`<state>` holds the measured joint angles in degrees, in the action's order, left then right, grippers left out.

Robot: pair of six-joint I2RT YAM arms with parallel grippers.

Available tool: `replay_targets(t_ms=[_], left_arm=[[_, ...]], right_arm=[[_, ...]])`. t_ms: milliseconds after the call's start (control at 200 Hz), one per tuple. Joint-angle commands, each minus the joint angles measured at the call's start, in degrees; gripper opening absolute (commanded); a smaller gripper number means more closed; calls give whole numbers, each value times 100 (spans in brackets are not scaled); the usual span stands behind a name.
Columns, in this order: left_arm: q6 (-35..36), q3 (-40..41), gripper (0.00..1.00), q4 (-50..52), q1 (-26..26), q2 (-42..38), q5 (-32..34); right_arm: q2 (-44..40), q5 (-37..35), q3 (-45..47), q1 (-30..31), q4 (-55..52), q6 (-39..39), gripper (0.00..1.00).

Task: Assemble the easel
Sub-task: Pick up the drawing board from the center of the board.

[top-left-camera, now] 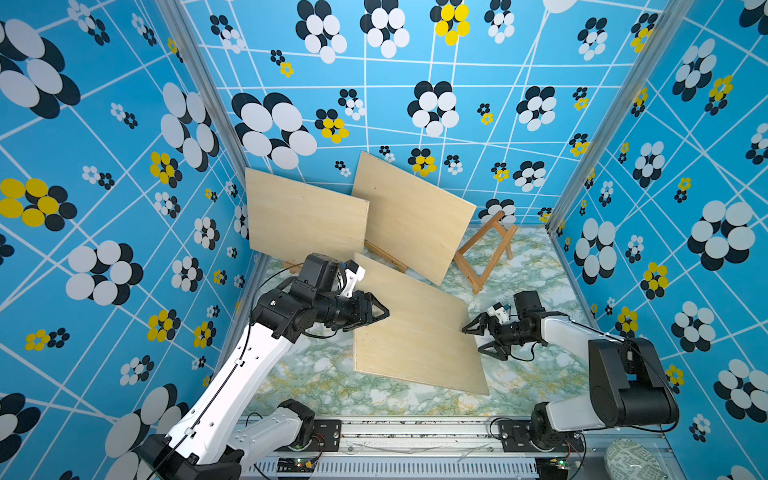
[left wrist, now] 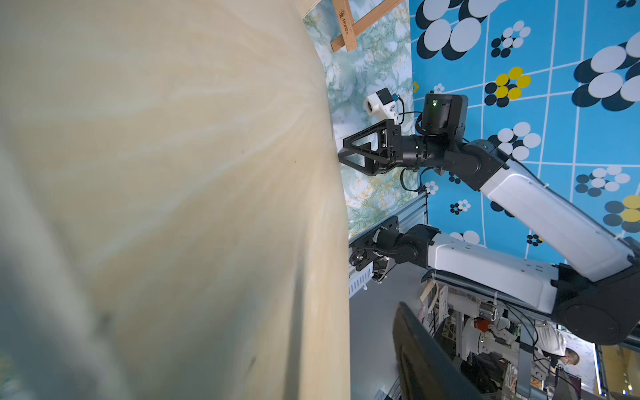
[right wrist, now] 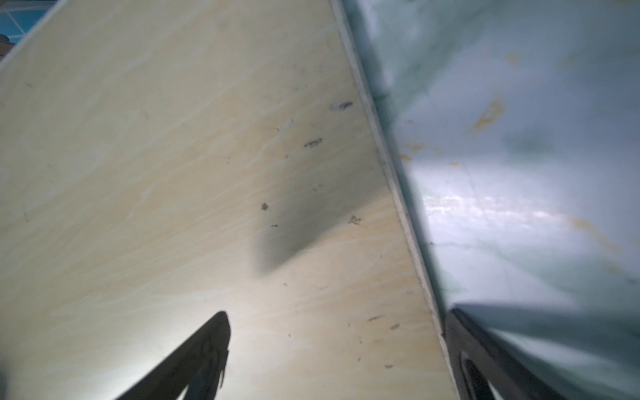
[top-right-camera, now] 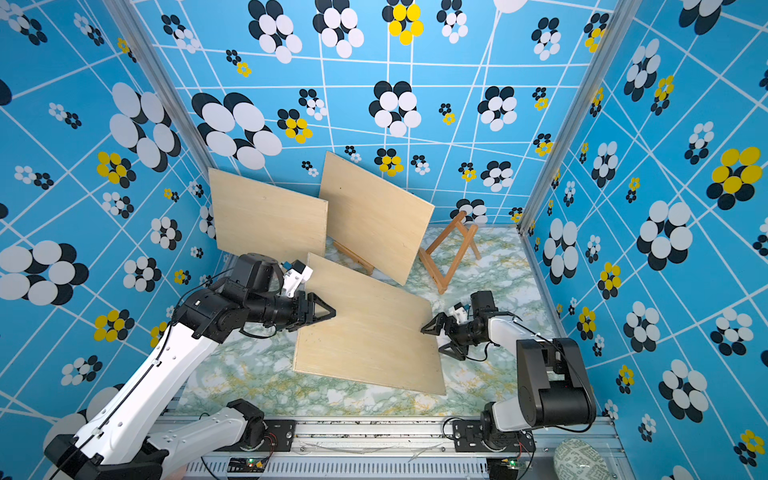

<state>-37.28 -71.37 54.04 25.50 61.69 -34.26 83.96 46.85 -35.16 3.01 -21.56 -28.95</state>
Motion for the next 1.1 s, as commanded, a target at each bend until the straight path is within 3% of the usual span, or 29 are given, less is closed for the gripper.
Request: replay_targets(t_ms=[0, 340, 515, 840, 1094], left_arm=[[204, -60, 45, 0, -86, -105, -278], [341, -191, 44, 364, -215, -87, -323], [341, -48, 23, 348, -264, -113, -377], [266, 225, 0, 258, -262, -253, -492], [501, 599, 0, -24, -264, -584, -413]], right_arm=[[164, -42, 174, 106, -283, 30, 99], [120, -98, 184, 130, -313, 47, 99], [55, -185, 165, 129, -402, 42, 99], [-629, -739, 59, 127, -879, -70, 99], [-1653, -1128, -265, 53, -1349, 0, 99]])
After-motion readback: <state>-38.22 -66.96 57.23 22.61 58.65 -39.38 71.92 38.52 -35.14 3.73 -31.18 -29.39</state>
